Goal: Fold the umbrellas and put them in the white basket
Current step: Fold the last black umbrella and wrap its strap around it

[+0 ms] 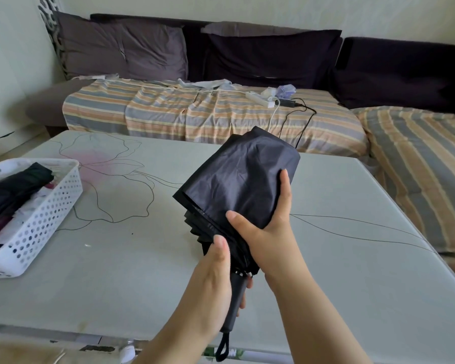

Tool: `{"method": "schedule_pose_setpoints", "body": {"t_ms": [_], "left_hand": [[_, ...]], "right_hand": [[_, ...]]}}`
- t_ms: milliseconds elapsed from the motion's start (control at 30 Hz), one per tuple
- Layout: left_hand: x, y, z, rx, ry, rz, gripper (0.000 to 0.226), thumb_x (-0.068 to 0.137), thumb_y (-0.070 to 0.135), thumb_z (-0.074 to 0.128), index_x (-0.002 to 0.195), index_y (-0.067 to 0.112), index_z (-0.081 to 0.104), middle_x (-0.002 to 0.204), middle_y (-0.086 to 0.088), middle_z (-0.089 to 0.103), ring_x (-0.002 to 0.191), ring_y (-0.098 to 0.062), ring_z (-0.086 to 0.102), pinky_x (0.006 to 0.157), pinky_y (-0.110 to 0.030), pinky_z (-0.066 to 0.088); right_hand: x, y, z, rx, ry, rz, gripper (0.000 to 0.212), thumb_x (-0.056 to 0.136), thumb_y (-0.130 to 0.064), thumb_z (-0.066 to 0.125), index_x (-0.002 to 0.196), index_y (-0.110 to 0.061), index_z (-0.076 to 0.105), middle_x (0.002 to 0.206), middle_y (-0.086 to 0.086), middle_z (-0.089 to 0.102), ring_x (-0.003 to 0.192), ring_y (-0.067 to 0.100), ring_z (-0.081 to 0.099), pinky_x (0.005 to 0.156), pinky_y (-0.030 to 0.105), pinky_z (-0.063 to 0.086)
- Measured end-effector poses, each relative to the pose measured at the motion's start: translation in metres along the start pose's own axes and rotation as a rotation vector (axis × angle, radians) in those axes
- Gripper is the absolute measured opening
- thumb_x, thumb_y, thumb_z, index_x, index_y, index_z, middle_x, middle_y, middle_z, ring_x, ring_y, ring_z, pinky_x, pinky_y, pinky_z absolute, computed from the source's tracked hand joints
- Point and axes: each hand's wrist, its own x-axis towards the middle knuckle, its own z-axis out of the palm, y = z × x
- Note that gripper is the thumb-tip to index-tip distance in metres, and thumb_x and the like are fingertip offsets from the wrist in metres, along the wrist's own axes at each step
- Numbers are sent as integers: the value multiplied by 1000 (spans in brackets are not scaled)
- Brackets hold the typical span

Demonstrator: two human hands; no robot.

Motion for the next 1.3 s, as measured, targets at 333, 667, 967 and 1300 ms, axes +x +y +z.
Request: {"method": "schedule_pose_setpoints", "body": {"t_ms": [333,667,967,1300], "left_hand": [[1,-12,4,391,151,315,44,84,56,26,74,17,45,58,-5,60,50,-18,55,54,-40,44],[5,-2,-5,-31,266,-39,27,88,51,48,94,25,48,75,-14,69,72,-29,65,65,-32,47],[16,-3,-21,-78,-281,-146,73,70,76,54,112,16,62,92,-8,71,74,-27,68,64,-32,51],[4,6,-18,47,-25,-115,37,89,54,47,89,17,55,58,-6,56,42,-18,50,45,-25,42]], "right_hand": [[6,-3,-14,205,164,126,112,67,-31,85,143,-53,6,123,-20,50,109,7,56,95,36,49],[14,2,-8,476,172,117,79,76,0,75,135,-37,38,118,-1,64,97,18,69,77,39,60],[9,5,3,414,-11,85,78,72,-2,75,135,-32,41,117,4,66,101,21,68,79,39,58],[13,-1,3,373,13,65,92,69,-18,85,142,-35,32,126,-6,61,108,12,65,86,34,57]]}}
